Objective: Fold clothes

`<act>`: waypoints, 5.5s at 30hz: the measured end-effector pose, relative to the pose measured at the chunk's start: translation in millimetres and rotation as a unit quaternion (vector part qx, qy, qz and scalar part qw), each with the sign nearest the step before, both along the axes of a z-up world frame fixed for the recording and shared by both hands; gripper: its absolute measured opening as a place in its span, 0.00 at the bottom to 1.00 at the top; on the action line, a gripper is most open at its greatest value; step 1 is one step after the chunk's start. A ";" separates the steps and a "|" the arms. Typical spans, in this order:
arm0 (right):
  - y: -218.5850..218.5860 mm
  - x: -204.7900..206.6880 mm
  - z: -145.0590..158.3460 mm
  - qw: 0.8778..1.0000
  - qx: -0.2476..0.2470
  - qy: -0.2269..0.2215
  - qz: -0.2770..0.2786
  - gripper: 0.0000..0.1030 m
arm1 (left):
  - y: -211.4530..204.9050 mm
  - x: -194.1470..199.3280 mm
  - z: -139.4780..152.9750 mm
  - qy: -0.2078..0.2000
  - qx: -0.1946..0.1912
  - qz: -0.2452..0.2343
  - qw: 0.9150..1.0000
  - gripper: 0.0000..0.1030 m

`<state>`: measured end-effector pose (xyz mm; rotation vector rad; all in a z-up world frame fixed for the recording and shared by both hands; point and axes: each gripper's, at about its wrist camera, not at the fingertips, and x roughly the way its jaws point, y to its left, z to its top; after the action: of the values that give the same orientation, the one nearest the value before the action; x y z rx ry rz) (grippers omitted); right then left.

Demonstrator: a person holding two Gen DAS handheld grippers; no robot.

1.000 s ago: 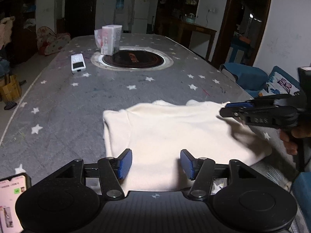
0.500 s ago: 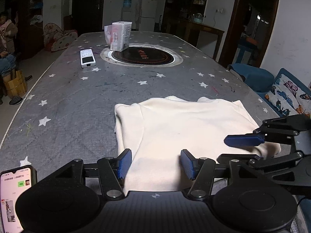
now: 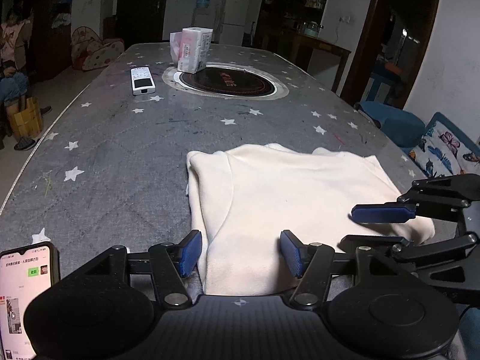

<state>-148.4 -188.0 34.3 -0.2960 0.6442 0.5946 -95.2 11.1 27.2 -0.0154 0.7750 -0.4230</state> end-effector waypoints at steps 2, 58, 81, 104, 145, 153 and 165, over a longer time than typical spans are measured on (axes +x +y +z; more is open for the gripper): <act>2.7 -0.2 0.3 1.000 0.003 0.002 0.005 0.29 | 1.6 -0.5 1.5 -0.003 -0.004 0.003 1.000 0.59; 102.3 -4.3 -16.6 0.986 -0.081 -0.030 0.141 0.39 | 41.0 47.0 8.0 0.063 -0.058 0.069 0.994 0.61; 109.7 -4.8 -20.5 0.986 -0.097 -0.049 0.128 0.25 | 52.6 47.9 6.3 0.089 -0.100 0.086 0.987 0.64; 57.3 5.9 18.1 0.994 0.063 -0.001 0.085 0.12 | 35.8 71.0 -12.3 0.165 -0.203 0.078 0.962 0.42; -120.5 62.8 -16.8 0.964 0.107 0.038 -0.239 0.37 | 29.2 66.6 -13.0 0.143 -0.167 0.086 0.972 0.19; -128.4 68.4 -33.9 0.956 0.127 0.046 -0.259 0.51 | 25.6 67.3 -10.9 0.139 -0.153 0.083 0.975 0.19; -115.3 52.3 -15.5 0.961 0.122 0.013 -0.249 0.12 | 3.5 63.4 8.3 0.103 -0.093 0.061 0.988 0.16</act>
<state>-96.1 -303.2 18.8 0.1089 0.6328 0.1888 -31.8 14.6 35.5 -0.2835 0.9297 -0.3794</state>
